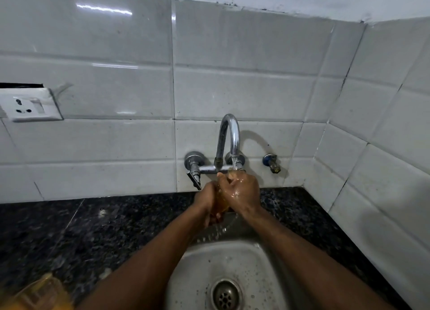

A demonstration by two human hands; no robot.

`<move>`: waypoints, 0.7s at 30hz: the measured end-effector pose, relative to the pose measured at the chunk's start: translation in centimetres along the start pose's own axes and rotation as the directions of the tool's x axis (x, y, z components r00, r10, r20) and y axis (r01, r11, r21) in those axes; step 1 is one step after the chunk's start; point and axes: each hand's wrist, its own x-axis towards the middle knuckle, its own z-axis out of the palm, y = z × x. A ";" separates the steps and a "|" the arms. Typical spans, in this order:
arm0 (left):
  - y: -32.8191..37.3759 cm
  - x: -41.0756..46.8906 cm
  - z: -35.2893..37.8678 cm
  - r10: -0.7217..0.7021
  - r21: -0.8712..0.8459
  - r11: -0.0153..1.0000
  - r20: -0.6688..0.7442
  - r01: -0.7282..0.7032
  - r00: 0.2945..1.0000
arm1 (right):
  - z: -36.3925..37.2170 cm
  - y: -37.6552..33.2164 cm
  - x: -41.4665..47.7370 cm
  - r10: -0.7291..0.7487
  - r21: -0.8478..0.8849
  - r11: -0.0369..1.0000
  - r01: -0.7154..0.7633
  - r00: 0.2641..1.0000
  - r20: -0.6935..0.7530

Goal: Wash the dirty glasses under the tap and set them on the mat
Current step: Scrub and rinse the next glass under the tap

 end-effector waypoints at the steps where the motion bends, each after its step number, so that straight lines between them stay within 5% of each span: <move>1: -0.1 0.0 0.1 0.027 -0.013 1.000 -0.060 -0.028 0.998 | -0.2 0.0 0.1 0.009 0.025 1.000 -0.009 1.000 0.018; 3: -0.8 -0.2 0.6 0.250 0.064 0.968 -0.347 -0.243 0.904 | -0.2 -0.3 0.2 0.092 0.135 0.986 -0.100 0.994 0.062; 4: -1.1 -0.4 0.7 0.449 0.204 0.893 -0.455 -0.401 0.769 | -0.2 -0.7 0.2 0.208 0.235 0.946 -0.225 0.974 0.095; 5: -1.5 -0.4 0.7 0.598 0.328 0.801 -0.486 -0.501 0.638 | -0.1 -1.3 0.0 0.329 0.316 0.879 -0.358 0.933 0.144; 6: -1.5 -0.3 0.5 0.641 0.381 0.767 -0.482 -0.516 0.597 | -0.1 -1.7 -0.2 0.390 0.342 0.836 -0.429 0.903 0.178; 7: -1.2 0.2 0.0 0.568 0.323 0.823 -0.441 -0.468 0.694 | -0.2 -1.8 -0.5 0.362 0.286 0.871 -0.400 0.915 0.176; 9: -0.2 0.3 -1.0 0.147 0.100 0.986 -0.154 -0.132 0.977 | 0.0 -1.3 -1.4 0.153 0.072 0.984 -0.165 0.978 0.143; 10: 0.2 0.2 -1.5 -0.029 0.038 0.999 0.003 0.029 1.000 | -0.1 -1.1 -1.7 0.092 0.035 0.995 -0.098 0.987 0.134; 12: 0.0 0.1 -1.2 -0.018 -0.009 1.000 -0.015 0.018 1.000 | 0.1 -1.0 -1.4 0.085 0.052 0.994 -0.091 0.990 0.115; 13: -0.4 0.3 -0.8 0.145 0.049 0.989 -0.164 -0.138 0.976 | 0.4 -1.0 -1.1 0.156 0.109 0.980 -0.164 0.984 0.082; 14: -0.9 0.4 -0.3 0.363 0.184 0.930 -0.325 -0.318 0.873 | 0.5 -1.3 -0.5 0.253 0.175 0.950 -0.259 0.966 0.060; 15: -1.2 0.6 -0.2 0.523 0.303 0.850 -0.389 -0.431 0.758 | 0.3 -1.7 0.0 0.328 0.223 0.916 -0.333 0.943 0.060; 16: -1.3 0.9 -0.2 0.553 0.319 0.831 -0.403 -0.455 0.729 | 0.1 -1.9 0.2 0.328 0.209 0.919 -0.334 0.942 0.066; 18: 0.2 0.8 -0.8 0.197 0.090 0.979 -0.203 -0.182 0.959 | -0.2 -1.6 0.0 0.153 0.118 0.980 -0.163 0.984 0.090; 19: 0.7 0.3 -1.3 -0.042 0.037 0.998 -0.011 0.042 0.999 | -0.5 -1.2 -0.1 0.063 0.089 0.993 -0.072 0.992 0.107; 21: 0.7 0.0 -1.5 -0.161 -0.027 0.986 0.136 0.167 0.977 | -0.8 -0.7 -0.2 -0.009 0.056 0.998 0.002 0.992 0.129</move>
